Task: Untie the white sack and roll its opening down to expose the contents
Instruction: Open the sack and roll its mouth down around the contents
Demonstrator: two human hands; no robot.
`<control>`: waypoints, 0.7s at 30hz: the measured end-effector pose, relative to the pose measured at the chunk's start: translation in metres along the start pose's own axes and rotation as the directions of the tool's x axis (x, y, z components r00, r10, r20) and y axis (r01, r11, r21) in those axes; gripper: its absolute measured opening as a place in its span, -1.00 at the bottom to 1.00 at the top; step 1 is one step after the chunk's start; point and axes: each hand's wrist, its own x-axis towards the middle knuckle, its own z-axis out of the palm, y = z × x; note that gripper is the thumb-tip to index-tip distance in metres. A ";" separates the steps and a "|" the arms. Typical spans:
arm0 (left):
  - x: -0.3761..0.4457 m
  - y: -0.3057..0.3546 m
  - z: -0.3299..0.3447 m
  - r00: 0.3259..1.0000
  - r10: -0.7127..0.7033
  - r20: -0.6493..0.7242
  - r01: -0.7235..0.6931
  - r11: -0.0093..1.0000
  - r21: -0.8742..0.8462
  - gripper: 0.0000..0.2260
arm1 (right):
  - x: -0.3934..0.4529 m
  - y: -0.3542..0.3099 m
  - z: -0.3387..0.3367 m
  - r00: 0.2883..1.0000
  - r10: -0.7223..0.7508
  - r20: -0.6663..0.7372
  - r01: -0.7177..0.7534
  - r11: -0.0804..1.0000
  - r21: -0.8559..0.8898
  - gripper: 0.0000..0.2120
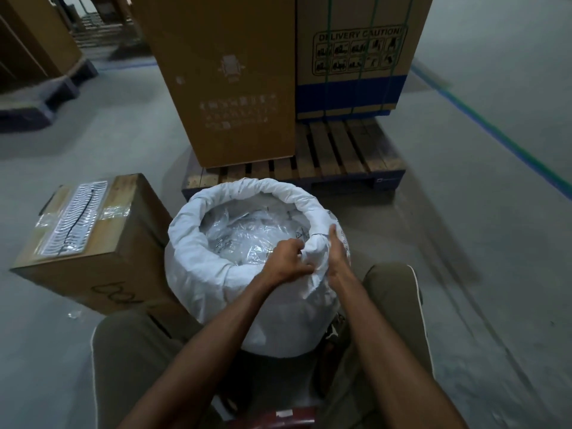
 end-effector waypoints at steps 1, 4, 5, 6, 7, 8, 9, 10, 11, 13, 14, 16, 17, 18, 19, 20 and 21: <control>-0.003 0.005 0.005 0.999 0.037 -0.029 -0.035 0.997 0.068 -0.74 | 0.000 0.010 -0.003 0.995 0.011 -0.104 -0.020 0.996 -0.084 0.10; -0.008 0.013 0.015 0.986 0.161 -0.035 -0.138 0.923 0.360 -0.86 | -0.025 0.018 -0.003 0.985 0.035 -0.170 -0.043 0.998 -0.047 -0.29; -0.011 0.013 0.018 0.980 0.196 -0.014 -0.171 0.887 0.429 -0.88 | -0.043 0.012 -0.001 0.988 0.039 -0.150 -0.035 0.999 0.029 -0.49; -0.015 0.009 0.021 0.975 0.222 0.014 -0.203 0.862 0.464 -0.86 | -0.041 0.013 -0.003 0.988 0.052 -0.146 -0.040 0.996 0.083 -0.58; -0.019 0.004 0.023 0.969 0.243 0.046 -0.237 0.859 0.454 -0.82 | -0.044 0.011 -0.004 0.987 0.062 -0.149 -0.046 0.993 0.108 -0.59; -0.023 -0.003 0.024 0.963 0.256 0.080 -0.266 0.878 0.398 -0.77 | -0.036 0.013 -0.008 0.987 0.070 -0.143 -0.050 0.989 0.136 -0.60; -0.028 -0.011 0.023 0.959 0.263 0.108 -0.284 0.907 0.310 -0.71 | -0.024 0.017 -0.011 0.986 0.094 -0.137 -0.071 0.984 0.166 -0.61; -0.031 -0.019 0.020 0.958 0.261 0.121 -0.281 0.936 0.211 -0.64 | -0.010 0.022 -0.012 0.986 0.123 -0.108 -0.100 0.975 0.196 -0.63; -0.034 -0.028 0.015 0.962 0.249 0.111 -0.262 0.957 0.124 -0.56 | -0.003 0.024 -0.011 0.983 0.158 -0.090 -0.136 0.967 0.215 -0.65; -0.036 -0.040 0.003 0.980 0.196 0.036 -0.198 0.978 0.058 -0.46 | -0.022 0.017 -0.006 0.976 0.217 -0.008 -0.204 0.929 0.307 -0.64; -0.036 -0.044 -0.004 0.988 0.153 0.011 -0.153 0.985 0.076 -0.42 | -0.031 0.013 -0.003 0.973 0.224 0.048 -0.227 0.908 0.353 -0.65; -0.032 -0.044 -0.014 0.997 0.009 0.081 -0.020 0.990 0.140 -0.22 | -0.038 0.014 -0.002 0.971 0.205 0.122 -0.238 0.873 0.425 -0.66; -0.031 -0.041 -0.016 0.986 -0.062 0.154 0.033 0.982 0.184 -0.16 | -0.040 0.018 -0.004 0.967 0.211 0.146 -0.254 0.864 0.434 -0.62; -0.029 -0.039 -0.014 0.971 -0.101 0.215 0.047 0.970 0.240 -0.17 | -0.036 0.024 -0.006 0.962 0.210 0.177 -0.269 0.850 0.453 -0.56; -0.028 -0.036 -0.009 0.964 -0.106 0.244 0.029 0.954 0.300 -0.27 | -0.038 0.028 -0.007 0.956 0.215 0.200 -0.285 0.841 0.459 -0.49; -0.028 -0.034 -0.003 0.968 -0.086 0.234 -0.003 0.935 0.355 -0.41 | -0.034 0.033 -0.008 0.956 0.199 0.213 -0.280 0.831 0.480 -0.45; -0.029 -0.032 0.004 0.979 -0.066 0.191 -0.014 0.919 0.394 -0.51 | -0.032 0.035 -0.008 0.961 0.193 0.198 -0.267 0.831 0.487 -0.45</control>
